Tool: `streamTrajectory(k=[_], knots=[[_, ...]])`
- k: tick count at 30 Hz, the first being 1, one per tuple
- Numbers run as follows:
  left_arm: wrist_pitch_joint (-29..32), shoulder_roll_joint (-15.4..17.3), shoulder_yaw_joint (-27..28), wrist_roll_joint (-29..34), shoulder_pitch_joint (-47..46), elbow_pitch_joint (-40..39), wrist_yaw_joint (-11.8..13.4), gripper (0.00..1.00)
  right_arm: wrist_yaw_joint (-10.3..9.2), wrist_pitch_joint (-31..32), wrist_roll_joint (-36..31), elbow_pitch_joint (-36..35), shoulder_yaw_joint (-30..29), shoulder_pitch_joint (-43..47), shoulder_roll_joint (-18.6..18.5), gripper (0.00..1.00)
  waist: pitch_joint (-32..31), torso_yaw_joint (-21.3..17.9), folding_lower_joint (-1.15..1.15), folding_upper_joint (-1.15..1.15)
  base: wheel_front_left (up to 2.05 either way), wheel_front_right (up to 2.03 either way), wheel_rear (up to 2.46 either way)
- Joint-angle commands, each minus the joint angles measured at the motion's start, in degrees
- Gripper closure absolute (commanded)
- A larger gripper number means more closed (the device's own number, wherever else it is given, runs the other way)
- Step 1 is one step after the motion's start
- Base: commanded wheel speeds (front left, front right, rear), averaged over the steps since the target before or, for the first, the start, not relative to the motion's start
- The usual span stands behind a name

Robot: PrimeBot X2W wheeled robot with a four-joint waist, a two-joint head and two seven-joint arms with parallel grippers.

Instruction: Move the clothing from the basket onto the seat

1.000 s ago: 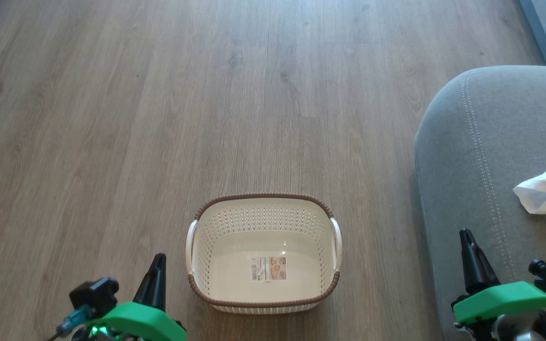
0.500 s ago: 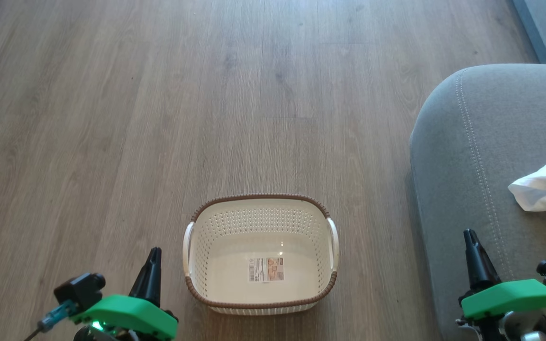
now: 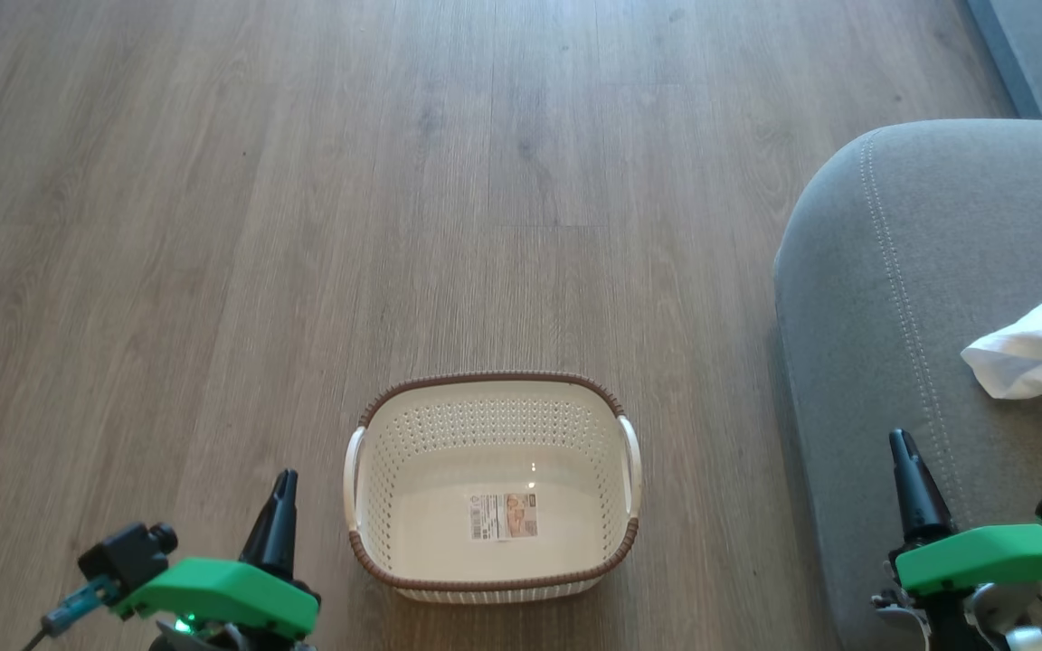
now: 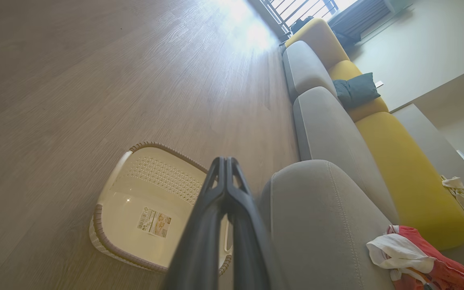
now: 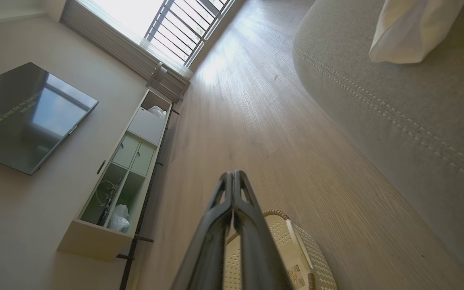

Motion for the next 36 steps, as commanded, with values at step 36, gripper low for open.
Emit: streamTrajectory(k=[36], knots=[[6.4,0.8,7.2,-26.1,-6.1,-0.9,-4.0,1.0,-0.01,6.5,21.4,-1.3,-2.3,-5.8,1.4,1.0,-0.4,-2.0,0.0,0.0,0.0,0.0,0.0]])
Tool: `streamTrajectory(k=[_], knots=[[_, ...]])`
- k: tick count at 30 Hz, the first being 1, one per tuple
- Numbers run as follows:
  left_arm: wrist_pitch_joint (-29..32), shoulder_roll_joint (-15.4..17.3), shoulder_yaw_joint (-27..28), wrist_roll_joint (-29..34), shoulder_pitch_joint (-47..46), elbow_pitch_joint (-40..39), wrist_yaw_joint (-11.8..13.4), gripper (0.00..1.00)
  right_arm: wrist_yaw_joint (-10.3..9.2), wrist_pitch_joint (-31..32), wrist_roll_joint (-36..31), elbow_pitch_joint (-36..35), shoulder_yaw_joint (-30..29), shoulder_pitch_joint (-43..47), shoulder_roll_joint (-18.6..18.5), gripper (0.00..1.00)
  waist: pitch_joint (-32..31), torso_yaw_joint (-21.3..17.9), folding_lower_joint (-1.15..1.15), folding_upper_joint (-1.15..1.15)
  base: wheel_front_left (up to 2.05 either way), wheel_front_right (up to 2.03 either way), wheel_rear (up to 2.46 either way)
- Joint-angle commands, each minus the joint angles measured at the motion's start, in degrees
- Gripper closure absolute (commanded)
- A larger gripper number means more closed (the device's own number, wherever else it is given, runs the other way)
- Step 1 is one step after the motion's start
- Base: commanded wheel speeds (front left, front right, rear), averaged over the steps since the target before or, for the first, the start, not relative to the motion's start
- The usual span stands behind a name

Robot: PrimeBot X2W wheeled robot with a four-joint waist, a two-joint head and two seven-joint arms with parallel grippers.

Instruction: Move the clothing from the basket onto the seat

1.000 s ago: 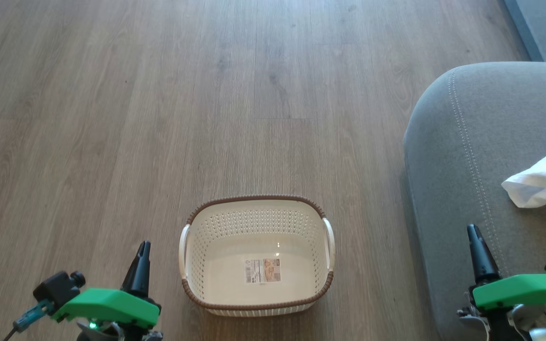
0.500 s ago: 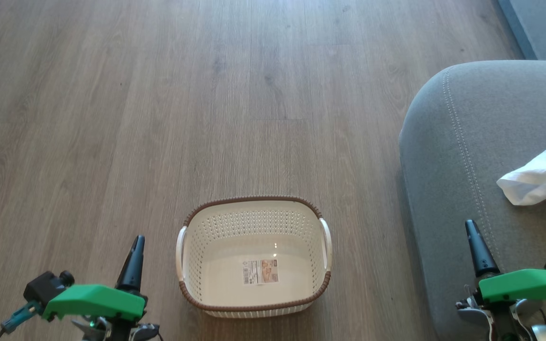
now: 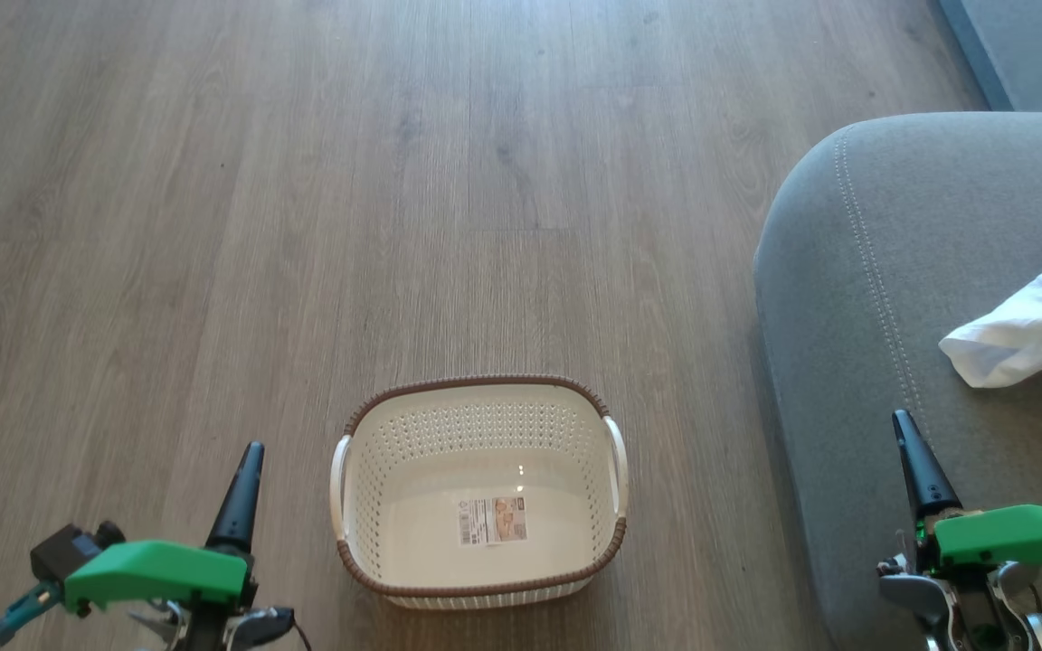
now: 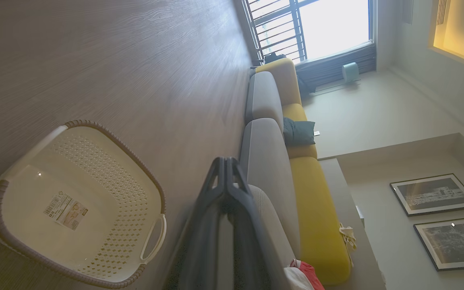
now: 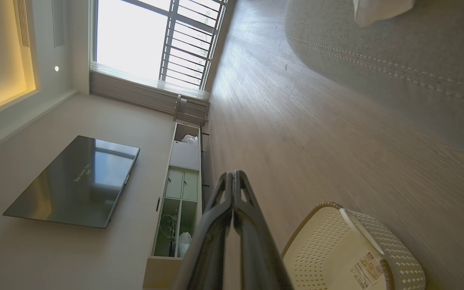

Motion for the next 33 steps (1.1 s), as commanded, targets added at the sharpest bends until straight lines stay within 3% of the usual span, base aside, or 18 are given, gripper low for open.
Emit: streamTrajectory(k=[1,28,33], knots=[[0.5,0.8,2.2,-1.8,-3.5,-1.7,-0.6,1.0,0.0,0.5,1.7,-1.6,0.5,-3.4,0.0,1.0,0.0,-0.1,0.0,0.0,0.0,0.0,0.0],[5.0,0.6,6.1,-18.8,-5.4,-1.4,-3.0,1.0,0.0,4.8,15.7,-1.5,-1.1,-5.2,0.9,1.0,-0.3,-1.4,0.0,0.0,0.0,0.0,0.0],[5.1,0.5,6.2,-18.7,-5.4,-1.4,-3.0,1.0,0.0,4.8,15.7,-1.5,-1.1,-5.2,0.9,1.0,-0.3,-1.4,0.0,0.0,0.0,0.0,0.0]])
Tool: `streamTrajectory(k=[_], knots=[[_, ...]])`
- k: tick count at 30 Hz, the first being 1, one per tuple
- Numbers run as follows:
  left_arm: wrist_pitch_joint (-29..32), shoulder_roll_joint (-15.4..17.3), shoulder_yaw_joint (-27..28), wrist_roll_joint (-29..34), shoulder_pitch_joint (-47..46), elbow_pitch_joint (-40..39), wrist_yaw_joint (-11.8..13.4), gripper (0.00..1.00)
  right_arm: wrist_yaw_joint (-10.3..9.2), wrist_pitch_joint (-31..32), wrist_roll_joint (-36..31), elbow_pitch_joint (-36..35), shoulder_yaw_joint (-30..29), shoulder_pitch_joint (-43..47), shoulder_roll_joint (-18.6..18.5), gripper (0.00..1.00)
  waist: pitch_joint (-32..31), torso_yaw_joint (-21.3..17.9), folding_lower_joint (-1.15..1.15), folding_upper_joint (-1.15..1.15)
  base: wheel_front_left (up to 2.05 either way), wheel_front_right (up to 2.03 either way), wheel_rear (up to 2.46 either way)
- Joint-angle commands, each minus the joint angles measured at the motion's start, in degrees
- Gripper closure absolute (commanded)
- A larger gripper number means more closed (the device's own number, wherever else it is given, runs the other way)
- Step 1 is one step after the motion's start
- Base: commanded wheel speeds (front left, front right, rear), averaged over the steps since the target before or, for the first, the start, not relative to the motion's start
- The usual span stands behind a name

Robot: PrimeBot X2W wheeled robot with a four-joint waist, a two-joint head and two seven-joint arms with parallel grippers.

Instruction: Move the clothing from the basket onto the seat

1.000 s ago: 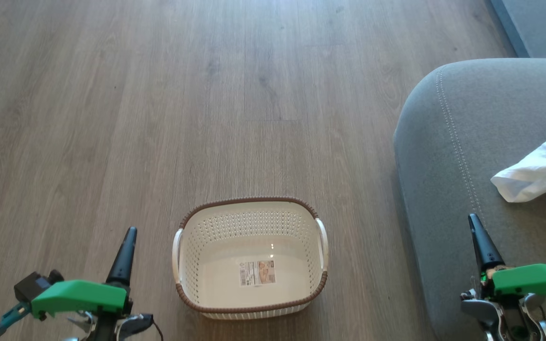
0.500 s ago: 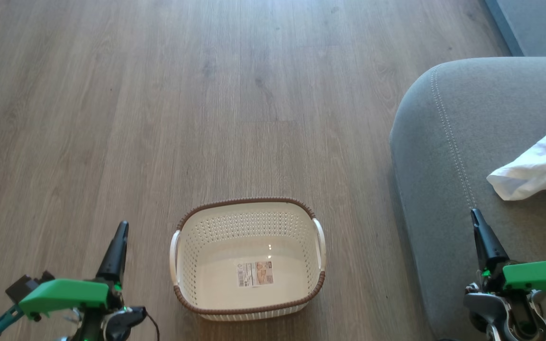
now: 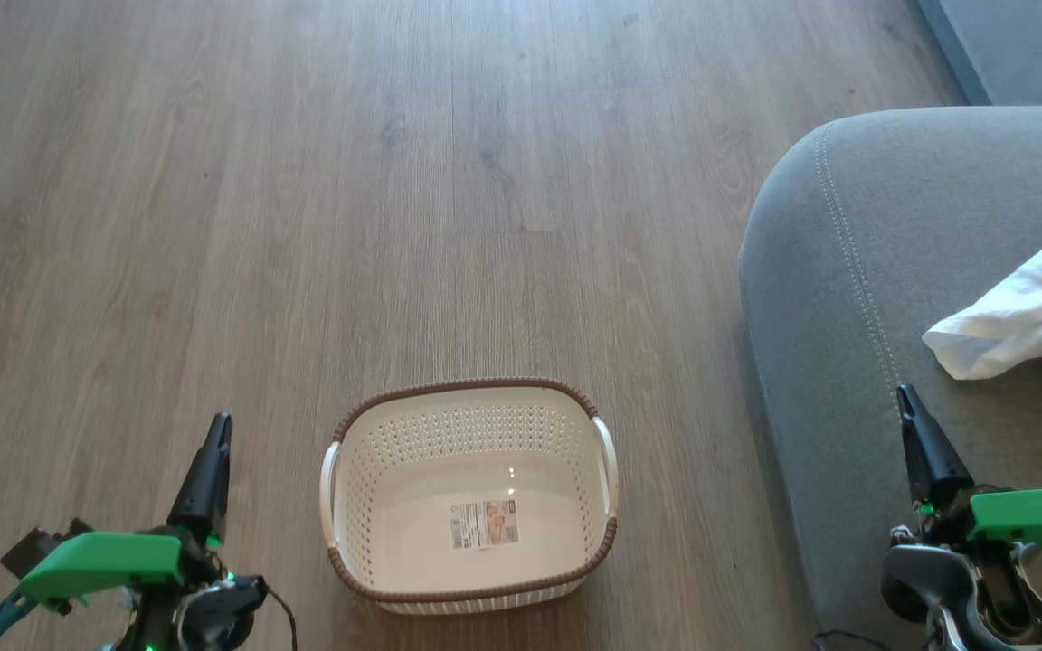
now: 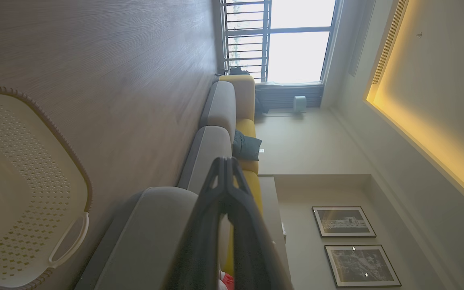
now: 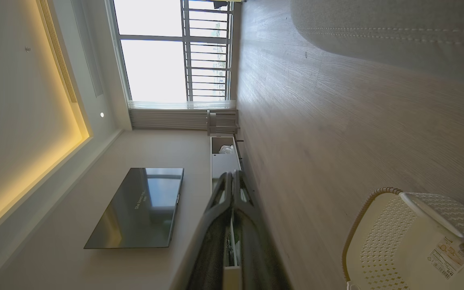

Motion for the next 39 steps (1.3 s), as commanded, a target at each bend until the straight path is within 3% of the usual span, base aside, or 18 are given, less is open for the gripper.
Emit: streamTrajectory(k=[1,39], knots=[[0.3,0.6,2.4,-0.1,-3.3,-1.7,-0.5,1.0,0.0,0.3,0.4,-1.9,0.9,-2.8,0.1,1.0,0.0,0.0,0.0,0.0,0.0,0.0,0.0],[0.9,0.0,3.1,0.5,-3.4,-1.6,-0.5,1.0,0.0,0.3,0.3,-1.9,0.8,-2.9,0.2,1.0,0.0,0.0,0.0,0.0,0.0,0.0,0.0]])
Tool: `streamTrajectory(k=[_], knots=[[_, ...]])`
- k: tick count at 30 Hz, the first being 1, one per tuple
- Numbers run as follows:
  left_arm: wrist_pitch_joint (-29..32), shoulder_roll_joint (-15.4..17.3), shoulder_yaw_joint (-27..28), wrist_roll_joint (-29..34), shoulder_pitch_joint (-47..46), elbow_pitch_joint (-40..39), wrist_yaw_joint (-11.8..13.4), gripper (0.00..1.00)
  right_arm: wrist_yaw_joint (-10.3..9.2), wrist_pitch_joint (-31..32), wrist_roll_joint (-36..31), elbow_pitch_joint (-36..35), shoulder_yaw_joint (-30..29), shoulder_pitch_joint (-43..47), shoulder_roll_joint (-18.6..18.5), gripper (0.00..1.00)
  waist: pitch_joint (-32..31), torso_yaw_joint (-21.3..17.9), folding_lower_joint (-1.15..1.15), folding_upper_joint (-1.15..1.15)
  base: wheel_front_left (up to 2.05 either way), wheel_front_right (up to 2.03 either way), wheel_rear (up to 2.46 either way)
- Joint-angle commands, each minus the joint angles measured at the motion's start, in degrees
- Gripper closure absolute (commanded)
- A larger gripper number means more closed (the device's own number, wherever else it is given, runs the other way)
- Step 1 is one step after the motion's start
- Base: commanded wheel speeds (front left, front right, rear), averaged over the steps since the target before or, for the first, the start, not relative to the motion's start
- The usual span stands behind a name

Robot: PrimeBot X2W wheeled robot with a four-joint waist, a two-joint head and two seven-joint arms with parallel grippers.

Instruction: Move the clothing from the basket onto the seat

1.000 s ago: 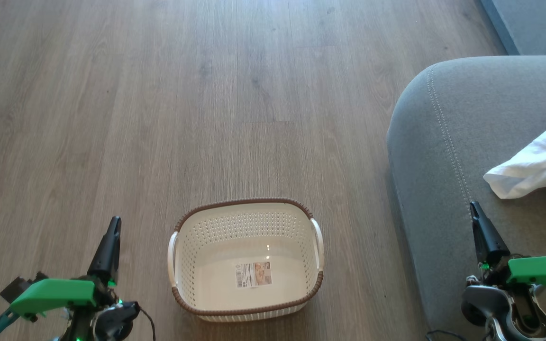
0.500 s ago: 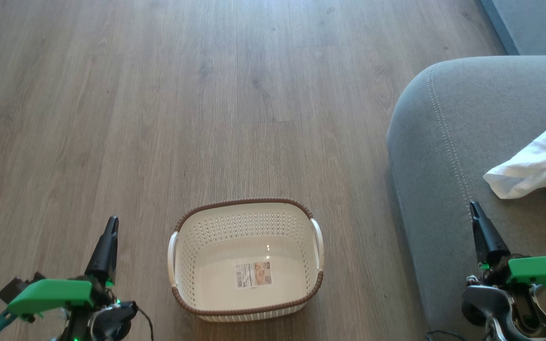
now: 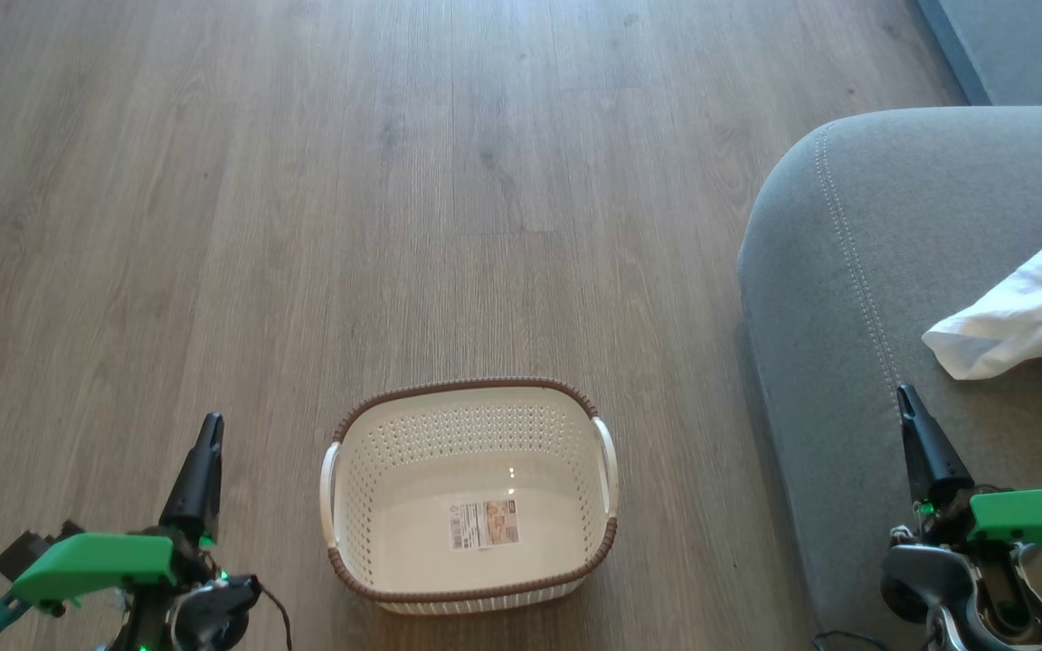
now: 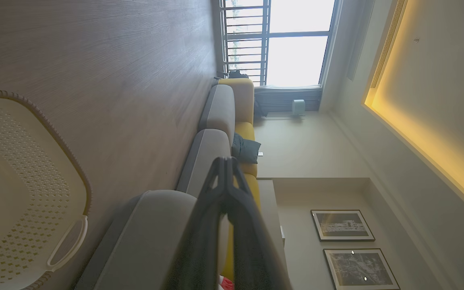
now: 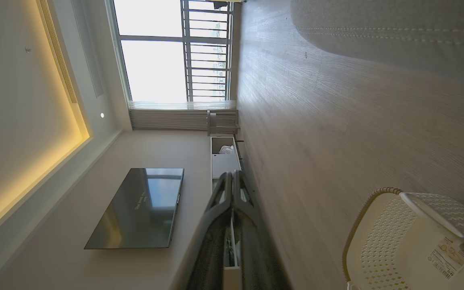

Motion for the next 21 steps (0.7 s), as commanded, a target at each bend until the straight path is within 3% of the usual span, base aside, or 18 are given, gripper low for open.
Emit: streamTrajectory(k=[1,21], knots=[[0.4,0.3,1.9,0.5,-3.4,-1.7,-0.5,1.0,0.0,0.3,0.3,-1.9,0.9,-2.9,0.1,1.0,0.0,0.0,0.0,0.0,0.0,0.0,0.0],[0.7,0.1,2.2,0.7,-3.4,-1.6,-0.5,1.0,0.0,0.3,0.2,-1.8,0.9,-2.9,0.1,1.0,0.0,0.0,0.0,0.0,0.0,0.0,0.0]])
